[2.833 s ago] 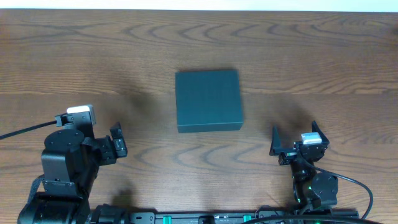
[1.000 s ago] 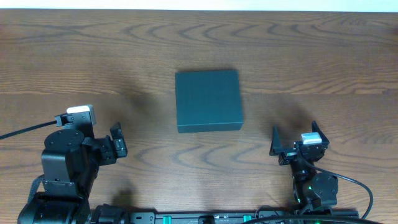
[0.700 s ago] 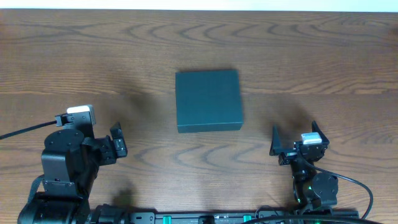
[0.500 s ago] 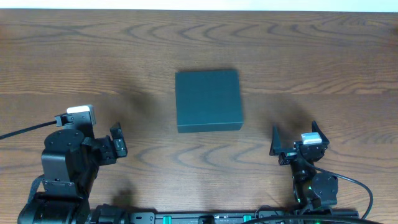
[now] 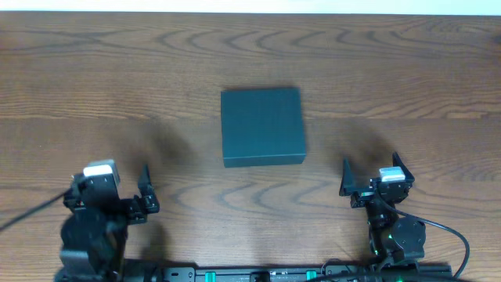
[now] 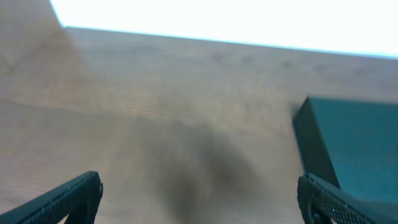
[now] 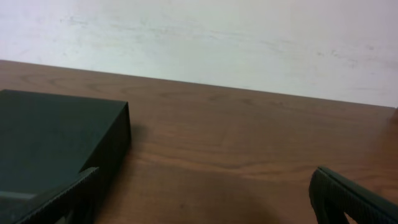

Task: Pack container

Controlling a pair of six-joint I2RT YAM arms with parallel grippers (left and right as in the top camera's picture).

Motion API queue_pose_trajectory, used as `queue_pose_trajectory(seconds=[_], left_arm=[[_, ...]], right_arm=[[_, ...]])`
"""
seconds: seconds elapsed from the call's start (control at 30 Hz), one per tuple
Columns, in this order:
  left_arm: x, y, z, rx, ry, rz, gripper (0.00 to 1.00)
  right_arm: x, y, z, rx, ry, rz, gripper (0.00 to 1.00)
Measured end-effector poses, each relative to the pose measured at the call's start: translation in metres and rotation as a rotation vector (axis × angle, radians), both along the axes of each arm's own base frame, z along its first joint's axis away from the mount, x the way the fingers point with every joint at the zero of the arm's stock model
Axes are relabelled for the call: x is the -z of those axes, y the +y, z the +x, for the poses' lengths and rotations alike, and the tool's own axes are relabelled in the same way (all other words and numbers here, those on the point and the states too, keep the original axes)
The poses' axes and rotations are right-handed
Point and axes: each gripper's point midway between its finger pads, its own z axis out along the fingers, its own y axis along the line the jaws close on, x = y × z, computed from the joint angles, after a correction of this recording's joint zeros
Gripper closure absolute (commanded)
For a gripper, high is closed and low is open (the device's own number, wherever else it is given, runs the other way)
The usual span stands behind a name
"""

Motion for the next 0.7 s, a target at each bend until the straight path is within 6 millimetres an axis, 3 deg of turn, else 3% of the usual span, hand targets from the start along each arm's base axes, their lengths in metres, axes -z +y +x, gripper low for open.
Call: queue_pose_trajectory(seconds=[0.17,0.43,0.7], left_arm=[[0.025,-0.001,0.012,0.000,-0.143,-0.013,0.02],[0.029,-0.003,0.034,0.000,-0.333,-0.030,0.01],[0.054,-0.004,0.046,-0.001,-0.392,-0.036,0.02]], right_arm=[[0.000,0.000,0.000,0.000,-0.001,0.000,0.01],[0.000,0.000,0.000,0.000,-0.001,0.000,0.01],[0.000,0.000,0.000,0.000,-0.001,0.000,0.01]])
